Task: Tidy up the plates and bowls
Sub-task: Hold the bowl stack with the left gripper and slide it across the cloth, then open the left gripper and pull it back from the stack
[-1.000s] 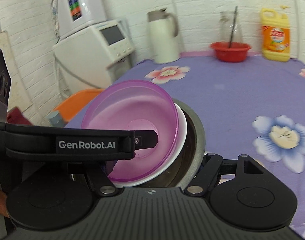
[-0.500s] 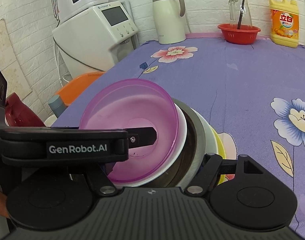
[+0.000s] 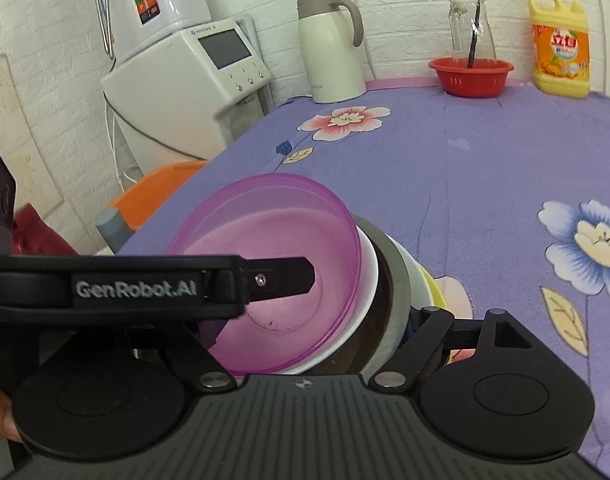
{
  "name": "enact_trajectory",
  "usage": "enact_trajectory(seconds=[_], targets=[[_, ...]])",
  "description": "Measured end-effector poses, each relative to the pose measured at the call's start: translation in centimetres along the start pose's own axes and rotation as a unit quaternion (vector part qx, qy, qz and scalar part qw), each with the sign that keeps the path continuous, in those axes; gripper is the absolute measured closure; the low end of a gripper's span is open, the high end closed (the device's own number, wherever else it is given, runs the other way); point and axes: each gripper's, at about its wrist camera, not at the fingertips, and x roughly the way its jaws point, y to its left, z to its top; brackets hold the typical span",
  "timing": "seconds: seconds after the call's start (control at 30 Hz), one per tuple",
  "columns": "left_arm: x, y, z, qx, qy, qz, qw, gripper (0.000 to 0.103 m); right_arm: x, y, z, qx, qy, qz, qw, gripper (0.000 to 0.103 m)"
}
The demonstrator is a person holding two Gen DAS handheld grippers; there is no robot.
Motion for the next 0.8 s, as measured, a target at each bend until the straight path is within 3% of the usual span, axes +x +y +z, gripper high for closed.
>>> enact_trajectory(seconds=[0.27,0.43,0.57,0.8], targets=[[0.5,0.0,0.3,0.006,0.032,-0.015,0.9994,0.028,0.1,0.3,0.0,-0.02,0.012,-0.003,1.0,0.0],[0.2,0.7,0.8,0.017,0.044,-0.009,0.9988,0.026,-0.3,-0.6,0.2,-0.021,0.015,0.022,0.999,0.0],[-1.1,1.8,1.6,0.015,0.023,-0.014,0.9995,0.01,-1.5,-1.6,0.5,-0.008,-0.001,0.026,1.0,0.0],[-4.1,1.8,2.5,0.013,-0.057,0.009,0.9983,0.003,-4.7,-3.0,1.3,0.016,-0.062,0.0,0.998,0.0]])
